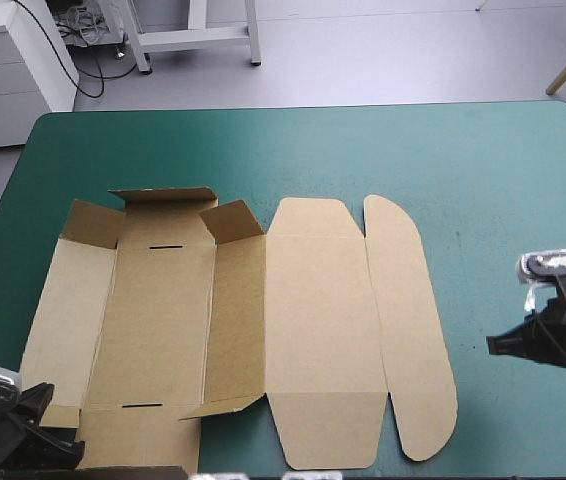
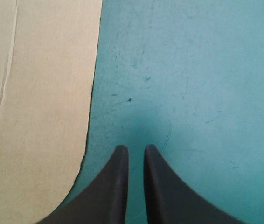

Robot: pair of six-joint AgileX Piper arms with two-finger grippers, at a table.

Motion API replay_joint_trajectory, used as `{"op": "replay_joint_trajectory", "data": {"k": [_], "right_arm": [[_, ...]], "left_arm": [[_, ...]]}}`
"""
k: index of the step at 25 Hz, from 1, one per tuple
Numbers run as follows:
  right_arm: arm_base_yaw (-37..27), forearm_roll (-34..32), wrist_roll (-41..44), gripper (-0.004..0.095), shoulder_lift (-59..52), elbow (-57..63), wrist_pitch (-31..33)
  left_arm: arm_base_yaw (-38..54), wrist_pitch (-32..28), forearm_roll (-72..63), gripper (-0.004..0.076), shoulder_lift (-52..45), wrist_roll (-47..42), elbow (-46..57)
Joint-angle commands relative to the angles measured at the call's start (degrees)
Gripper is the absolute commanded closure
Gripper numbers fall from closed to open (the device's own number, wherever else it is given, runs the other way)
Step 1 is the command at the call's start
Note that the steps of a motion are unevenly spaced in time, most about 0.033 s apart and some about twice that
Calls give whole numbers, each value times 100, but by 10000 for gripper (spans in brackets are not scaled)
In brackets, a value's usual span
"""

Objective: Fold the box

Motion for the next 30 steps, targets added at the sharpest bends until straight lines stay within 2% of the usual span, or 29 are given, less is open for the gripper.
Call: {"op": "replay_joint_trajectory", "data": {"k": [1,8,13,19,24,30], "right_arm": [[-29,86,2,821,-664,413,-309],[-29,195,2,829,-1792,1339,-884],[-29,570,2,846,-1871,1666,-1057],[-29,628,-66,846,-1880,1716,-1148],[25,652,-66,846,-1880,1716,-1160],[489,532,-88,846,-1880,1716,-1186]], "left_arm": [[-2,98,-16,734,95,-78,-163],[-2,98,-52,734,95,-212,-163],[-2,98,-65,734,205,-494,-163],[-2,-12,-234,734,452,-494,-163],[-2,-479,-234,734,882,-793,-163],[-2,-1420,-361,734,2119,-965,-173]]}}
